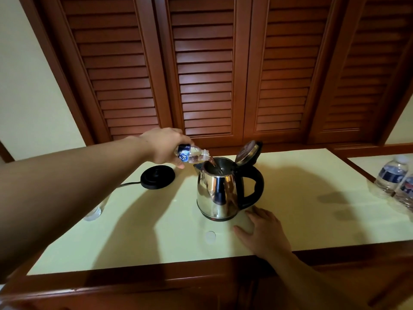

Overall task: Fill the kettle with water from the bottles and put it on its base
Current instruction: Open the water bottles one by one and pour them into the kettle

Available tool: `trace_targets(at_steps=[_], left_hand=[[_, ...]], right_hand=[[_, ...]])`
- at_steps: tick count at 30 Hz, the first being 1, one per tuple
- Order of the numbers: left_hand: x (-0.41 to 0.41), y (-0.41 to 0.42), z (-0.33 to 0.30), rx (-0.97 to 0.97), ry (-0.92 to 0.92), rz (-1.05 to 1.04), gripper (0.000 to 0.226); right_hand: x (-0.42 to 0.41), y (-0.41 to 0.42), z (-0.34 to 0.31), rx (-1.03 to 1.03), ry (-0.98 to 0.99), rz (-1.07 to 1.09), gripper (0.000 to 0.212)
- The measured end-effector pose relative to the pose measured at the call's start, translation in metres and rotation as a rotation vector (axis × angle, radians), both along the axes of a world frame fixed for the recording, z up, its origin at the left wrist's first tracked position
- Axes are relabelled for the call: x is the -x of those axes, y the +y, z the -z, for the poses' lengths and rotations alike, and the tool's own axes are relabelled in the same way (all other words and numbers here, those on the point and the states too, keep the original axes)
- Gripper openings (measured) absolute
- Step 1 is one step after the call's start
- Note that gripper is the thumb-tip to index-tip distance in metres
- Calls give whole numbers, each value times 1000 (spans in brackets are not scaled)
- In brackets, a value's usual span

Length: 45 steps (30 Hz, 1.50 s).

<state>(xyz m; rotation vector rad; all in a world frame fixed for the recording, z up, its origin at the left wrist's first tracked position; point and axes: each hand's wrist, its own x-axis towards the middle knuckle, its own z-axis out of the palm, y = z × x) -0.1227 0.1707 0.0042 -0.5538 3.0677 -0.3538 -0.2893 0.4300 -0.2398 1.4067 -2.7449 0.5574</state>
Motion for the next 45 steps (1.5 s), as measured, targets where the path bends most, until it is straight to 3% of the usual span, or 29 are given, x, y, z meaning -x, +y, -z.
trace_targets(at_steps=[12,19,29,37,41,45], left_hand=[[16,8,-7,35,-77,39,74],[24,7,-10,-14,-23,40,62],[30,6,-21,-36,2,92,62],[32,11,-27,115,33,157,63],[27,12,-20,42,98,105,63],[13,9,3,-211,281,-20,55]], right_hand=[[1,-1,3,8,-16,4,84],[4,-2,7,3,-25,12,85],[3,-2,6,-7,-30,11,87],[3,-2,6,7,-25,0,86],[4,-2,6,9,-41,2,87],[4,-1,5,31,-44,3,83]])
